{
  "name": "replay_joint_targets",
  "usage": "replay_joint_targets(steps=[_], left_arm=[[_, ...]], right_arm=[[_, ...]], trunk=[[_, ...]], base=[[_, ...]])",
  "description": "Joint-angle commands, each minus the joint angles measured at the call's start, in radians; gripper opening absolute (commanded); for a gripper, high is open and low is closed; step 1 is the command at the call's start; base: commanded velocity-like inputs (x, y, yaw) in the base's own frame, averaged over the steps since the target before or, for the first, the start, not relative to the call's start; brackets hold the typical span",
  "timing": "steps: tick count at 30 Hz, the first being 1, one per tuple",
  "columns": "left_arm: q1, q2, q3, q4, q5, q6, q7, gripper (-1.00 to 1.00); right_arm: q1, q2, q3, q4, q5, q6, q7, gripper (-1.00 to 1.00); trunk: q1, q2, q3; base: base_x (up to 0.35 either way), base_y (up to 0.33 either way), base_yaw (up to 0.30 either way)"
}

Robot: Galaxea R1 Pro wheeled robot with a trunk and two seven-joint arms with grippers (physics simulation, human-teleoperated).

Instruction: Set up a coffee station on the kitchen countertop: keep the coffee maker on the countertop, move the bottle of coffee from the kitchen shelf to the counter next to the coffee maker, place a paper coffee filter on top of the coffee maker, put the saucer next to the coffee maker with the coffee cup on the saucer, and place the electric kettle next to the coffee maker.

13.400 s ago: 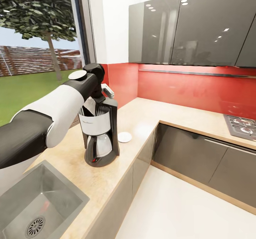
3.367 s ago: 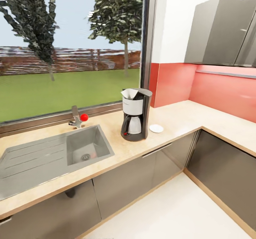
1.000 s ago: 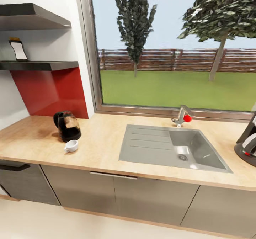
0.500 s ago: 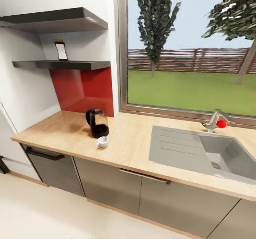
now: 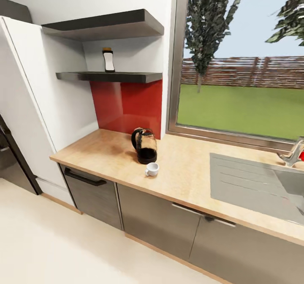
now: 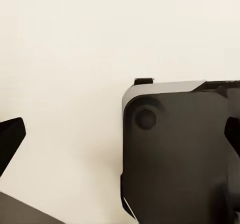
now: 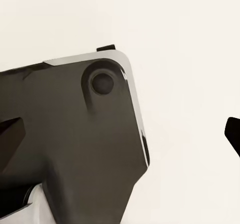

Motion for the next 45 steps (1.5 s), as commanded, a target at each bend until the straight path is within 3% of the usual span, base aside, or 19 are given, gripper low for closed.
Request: replay_joint_targets(steps=[1, 17, 45], left_arm=[[-0.001, 0.003, 0.003, 0.0, -0.008, -0.003, 0.005, 1.0], [-0.004, 0.025, 0.001, -0.002, 0.0, -0.005, 0.002, 1.0], [-0.003, 0.023, 0.002, -0.002, 0.0, -0.005, 0.002, 1.0]], right_arm=[[0.0, 0.0, -0.003, 0.0, -0.004, -0.002, 0.0, 1.0], [0.0, 0.0, 0.003, 0.0, 0.001, -0.002, -0.002, 1.0], [0.0, -0.006, -0.005, 0.0, -0.007, -0.002, 0.004, 1.0]], trunk=[[0.001, -0.002, -0.002], [0.001, -0.002, -0.002], [0.001, -0.002, -0.002]], base=[[0.09, 0.304, 0.029], [0.152, 0.296, 0.004], [0.216, 0.274, -0.007]])
